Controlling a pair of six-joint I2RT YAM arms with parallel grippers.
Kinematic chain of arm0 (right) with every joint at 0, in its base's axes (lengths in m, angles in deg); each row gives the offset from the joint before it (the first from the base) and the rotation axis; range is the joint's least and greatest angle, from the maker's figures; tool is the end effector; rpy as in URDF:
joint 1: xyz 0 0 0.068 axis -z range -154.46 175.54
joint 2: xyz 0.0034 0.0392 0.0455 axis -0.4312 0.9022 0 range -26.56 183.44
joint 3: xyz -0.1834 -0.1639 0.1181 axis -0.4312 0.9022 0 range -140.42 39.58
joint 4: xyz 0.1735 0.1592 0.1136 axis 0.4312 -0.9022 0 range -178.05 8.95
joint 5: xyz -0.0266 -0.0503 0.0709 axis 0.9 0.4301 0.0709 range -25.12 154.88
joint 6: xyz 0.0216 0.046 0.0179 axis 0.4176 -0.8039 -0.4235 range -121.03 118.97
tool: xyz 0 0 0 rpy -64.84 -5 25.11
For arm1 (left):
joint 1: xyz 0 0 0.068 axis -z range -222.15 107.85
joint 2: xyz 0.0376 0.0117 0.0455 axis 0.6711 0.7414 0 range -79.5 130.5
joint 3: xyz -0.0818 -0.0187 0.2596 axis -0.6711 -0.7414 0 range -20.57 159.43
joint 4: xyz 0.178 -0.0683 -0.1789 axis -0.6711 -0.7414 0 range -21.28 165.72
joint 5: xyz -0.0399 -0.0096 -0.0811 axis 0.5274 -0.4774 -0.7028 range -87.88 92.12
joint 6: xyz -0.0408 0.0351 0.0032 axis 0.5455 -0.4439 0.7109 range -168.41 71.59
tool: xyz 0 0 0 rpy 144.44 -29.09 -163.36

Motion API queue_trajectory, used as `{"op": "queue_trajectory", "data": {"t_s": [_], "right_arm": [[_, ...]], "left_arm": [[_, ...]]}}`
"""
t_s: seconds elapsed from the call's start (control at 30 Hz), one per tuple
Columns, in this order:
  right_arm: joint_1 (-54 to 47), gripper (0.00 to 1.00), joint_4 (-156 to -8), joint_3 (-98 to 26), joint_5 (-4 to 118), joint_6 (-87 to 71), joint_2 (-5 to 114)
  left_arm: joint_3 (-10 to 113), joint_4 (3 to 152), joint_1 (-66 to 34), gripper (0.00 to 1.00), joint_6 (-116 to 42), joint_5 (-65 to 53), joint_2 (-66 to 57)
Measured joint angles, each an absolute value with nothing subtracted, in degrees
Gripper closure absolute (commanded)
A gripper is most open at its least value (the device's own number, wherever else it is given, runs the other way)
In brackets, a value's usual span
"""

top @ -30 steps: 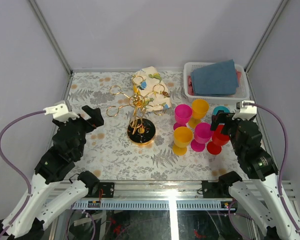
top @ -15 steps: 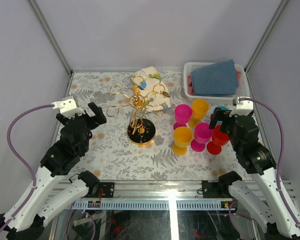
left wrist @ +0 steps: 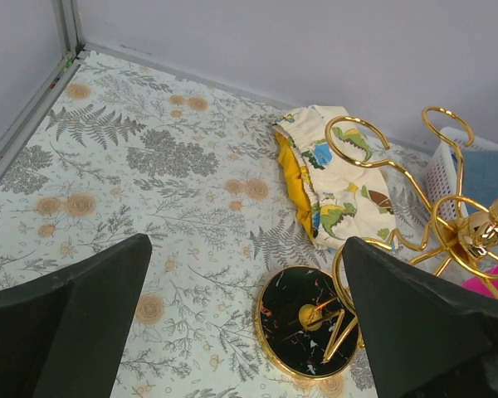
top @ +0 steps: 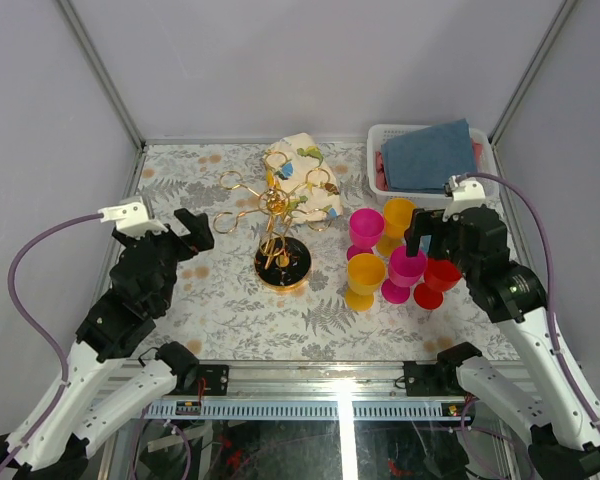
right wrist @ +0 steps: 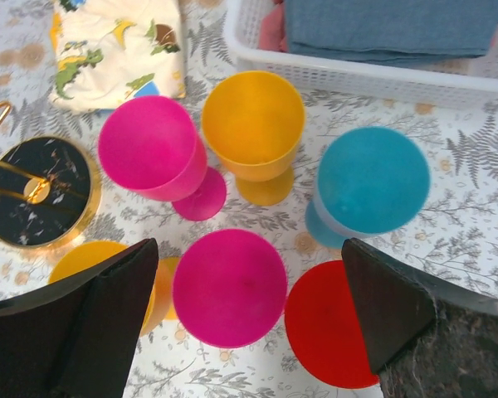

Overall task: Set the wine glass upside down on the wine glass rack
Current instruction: Pick up the wine glass at the center of the board.

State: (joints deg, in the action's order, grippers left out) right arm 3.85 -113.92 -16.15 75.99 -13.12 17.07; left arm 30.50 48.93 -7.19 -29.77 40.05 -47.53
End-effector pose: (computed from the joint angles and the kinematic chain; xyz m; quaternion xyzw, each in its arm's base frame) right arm 0.1490 0.0520 0.3671 -0.0138 0.8208 0.0880 0.5642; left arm 0.1019 -0.0445 0.3765 -0.1106 0.7352 -0.0622 0.6658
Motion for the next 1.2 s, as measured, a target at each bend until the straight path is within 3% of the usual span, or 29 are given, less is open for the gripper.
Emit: {"op": "queue_trajectory", "data": {"t_s": [0.13,0.33,0.93,1.2], "right_arm": [[3.85,0.04,-115.75,-18.09,71.69,-12.82,19.04],[3.76,0.0,-117.5,-18.42,65.68,-13.5,19.54],[-1.22,0.0,-119.55,-14.77,62.31,-20.14,15.5],[-19.91,0.0,-119.38,-14.81,72.8,-23.4,20.18]], "left_arm": [[30.5,48.93,-7.19,0.0,-29.99,40.03,-46.61],[30.52,48.87,-7.19,0.0,-29.12,40.36,-45.92],[30.79,48.65,-7.19,0.0,-27.81,45.84,-47.25],[30.11,49.26,-7.19,0.0,-28.59,45.6,-48.93]]}}
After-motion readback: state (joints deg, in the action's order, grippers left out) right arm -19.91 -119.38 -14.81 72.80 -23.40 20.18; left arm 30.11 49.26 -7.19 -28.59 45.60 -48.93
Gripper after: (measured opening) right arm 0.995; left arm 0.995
